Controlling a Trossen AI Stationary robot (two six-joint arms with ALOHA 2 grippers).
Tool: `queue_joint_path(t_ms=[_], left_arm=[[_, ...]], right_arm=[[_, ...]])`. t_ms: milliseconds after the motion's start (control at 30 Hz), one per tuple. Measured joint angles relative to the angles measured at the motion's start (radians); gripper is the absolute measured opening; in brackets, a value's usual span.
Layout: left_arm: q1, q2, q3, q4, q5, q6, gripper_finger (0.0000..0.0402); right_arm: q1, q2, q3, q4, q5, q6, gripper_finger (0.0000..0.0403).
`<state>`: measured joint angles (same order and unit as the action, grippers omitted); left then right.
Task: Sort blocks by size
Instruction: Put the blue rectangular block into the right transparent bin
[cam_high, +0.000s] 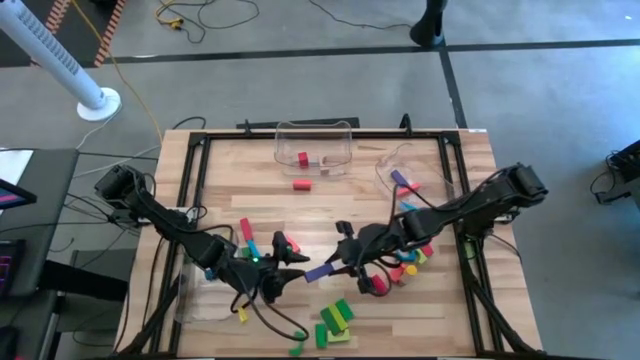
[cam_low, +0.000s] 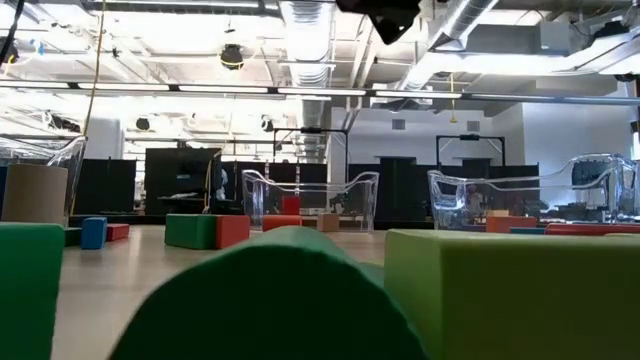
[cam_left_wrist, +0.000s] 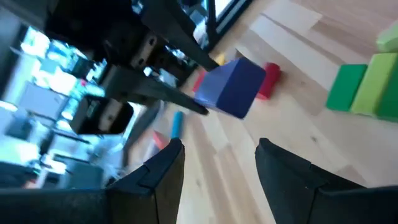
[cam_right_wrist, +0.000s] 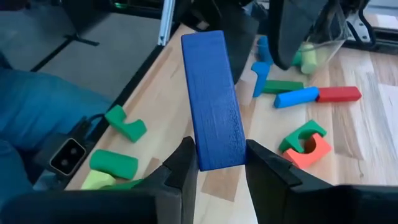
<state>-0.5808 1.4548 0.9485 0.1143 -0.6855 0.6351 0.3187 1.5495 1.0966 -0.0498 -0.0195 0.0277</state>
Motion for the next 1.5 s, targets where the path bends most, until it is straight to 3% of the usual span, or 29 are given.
queue_joint_path(t_ms=[267, 767, 1167, 1500], left_arm=[[0.0, 0.0, 0.0, 0.126, -0.004, 0.174, 0.016], [0.0, 0.079, 0.0, 0.228, 0.055, 0.324, 0.0133], [0.0, 0.097, 0.0, 0.268, -0.031, 0.349, 0.0089], [-0.021, 0.098, 0.0, 0.258, -0.082, 0.36, 0.0083]], right_arm=[[-0.002, -0.008, 0.0, 0.001, -0.001, 0.017, 0.0143], [-0.022, -0.008, 0.0, 0.021, -0.005, 0.017, 0.0139], [-0.021, -0.007, 0.0, 0.016, -0.005, 0.021, 0.0141], [-0.021, -0.007, 0.0, 0.016, -0.005, 0.021, 0.0142]])
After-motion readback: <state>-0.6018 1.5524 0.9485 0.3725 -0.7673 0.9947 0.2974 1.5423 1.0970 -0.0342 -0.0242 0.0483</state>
